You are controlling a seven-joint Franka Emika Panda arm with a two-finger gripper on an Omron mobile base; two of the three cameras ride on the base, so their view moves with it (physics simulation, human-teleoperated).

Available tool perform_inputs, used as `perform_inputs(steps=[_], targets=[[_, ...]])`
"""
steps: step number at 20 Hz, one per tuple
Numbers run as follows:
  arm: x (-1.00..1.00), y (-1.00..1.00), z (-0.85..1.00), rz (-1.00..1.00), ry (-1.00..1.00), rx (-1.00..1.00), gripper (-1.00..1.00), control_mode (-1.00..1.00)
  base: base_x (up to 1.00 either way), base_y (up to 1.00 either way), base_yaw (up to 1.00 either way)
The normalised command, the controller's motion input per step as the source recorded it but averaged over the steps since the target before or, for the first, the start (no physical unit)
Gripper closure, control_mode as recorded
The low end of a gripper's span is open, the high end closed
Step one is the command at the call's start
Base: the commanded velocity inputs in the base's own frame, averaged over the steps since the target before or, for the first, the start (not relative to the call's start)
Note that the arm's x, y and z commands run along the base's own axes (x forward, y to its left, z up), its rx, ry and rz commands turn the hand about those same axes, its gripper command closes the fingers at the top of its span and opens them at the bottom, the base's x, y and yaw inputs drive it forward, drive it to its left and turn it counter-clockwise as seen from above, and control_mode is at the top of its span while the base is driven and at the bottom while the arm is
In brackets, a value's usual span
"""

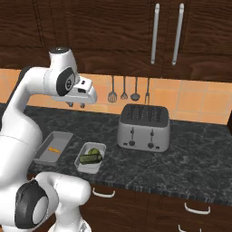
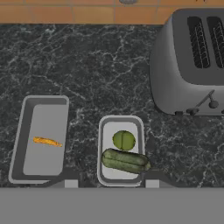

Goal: Take the meat container that has the shrimp and place it on the second highest rack of the freezer. Then take the vegetable container that has the cucumber and lime and place it on the highest rack of the freezer.

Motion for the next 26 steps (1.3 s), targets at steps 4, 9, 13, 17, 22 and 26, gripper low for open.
perform_inputs(steps=[4,9,13,17,22,26], targets=[[-0.23,0.07,-0.22,0.0,0.0,-0.04,-1.0,-1.0,0.0,0.0,0.0],[-0.43,0.2,-0.44,0.11,0.0,-0.04,-1.0,-1.0,0.0,0.0,0.0],[-0.04,0.07,-0.41,0.34,0.0,0.0,-1.0,-1.0,0.0,0.0,0.0],[0.0,0.01,-0.31,0.34,0.0,0.0,-1.0,-1.0,0.0,0.0,0.0],[0.0,0.06,-0.39,0.25,0.0,-0.01,-1.0,-1.0,0.0,0.0,0.0],[0.0,0.0,-0.51,0.2,0.0,-0.07,-1.0,-1.0,0.0,0.0,0.0]])
